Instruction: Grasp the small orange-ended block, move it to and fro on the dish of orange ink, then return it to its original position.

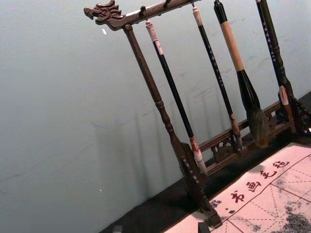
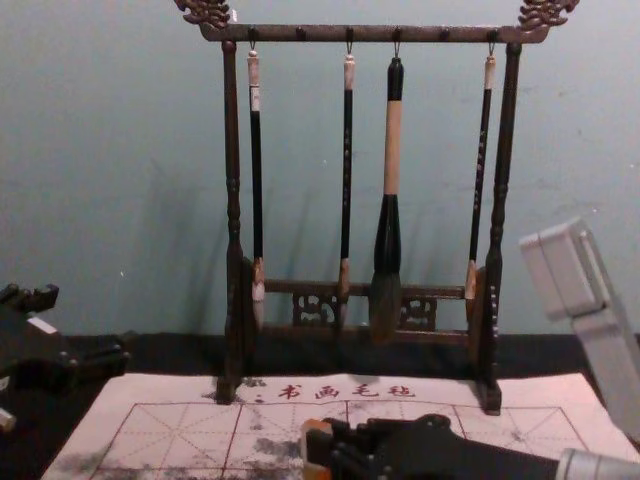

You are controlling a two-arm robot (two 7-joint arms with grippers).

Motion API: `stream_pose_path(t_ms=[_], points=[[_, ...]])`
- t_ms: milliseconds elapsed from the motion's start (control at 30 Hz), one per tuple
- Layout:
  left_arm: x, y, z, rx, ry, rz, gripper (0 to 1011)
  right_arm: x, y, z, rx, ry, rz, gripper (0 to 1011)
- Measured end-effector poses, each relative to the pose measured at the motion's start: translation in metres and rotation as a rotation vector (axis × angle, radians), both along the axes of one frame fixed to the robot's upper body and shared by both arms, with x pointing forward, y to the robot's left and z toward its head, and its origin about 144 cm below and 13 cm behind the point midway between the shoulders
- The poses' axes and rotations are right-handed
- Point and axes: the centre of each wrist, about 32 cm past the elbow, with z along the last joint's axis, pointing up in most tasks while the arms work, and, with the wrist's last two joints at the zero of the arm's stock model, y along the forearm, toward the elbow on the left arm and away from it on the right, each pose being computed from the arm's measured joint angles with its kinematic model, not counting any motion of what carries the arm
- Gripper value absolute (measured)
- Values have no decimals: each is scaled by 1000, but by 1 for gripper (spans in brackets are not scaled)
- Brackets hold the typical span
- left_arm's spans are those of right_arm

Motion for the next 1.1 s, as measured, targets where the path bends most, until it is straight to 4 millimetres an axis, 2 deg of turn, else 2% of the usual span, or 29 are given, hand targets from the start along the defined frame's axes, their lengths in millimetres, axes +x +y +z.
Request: stream_pose_path(t_ms=[1100], points=[[0, 0, 0, 0, 0, 0, 1001, 3, -12, -1, -6, -5, -42, 138]])
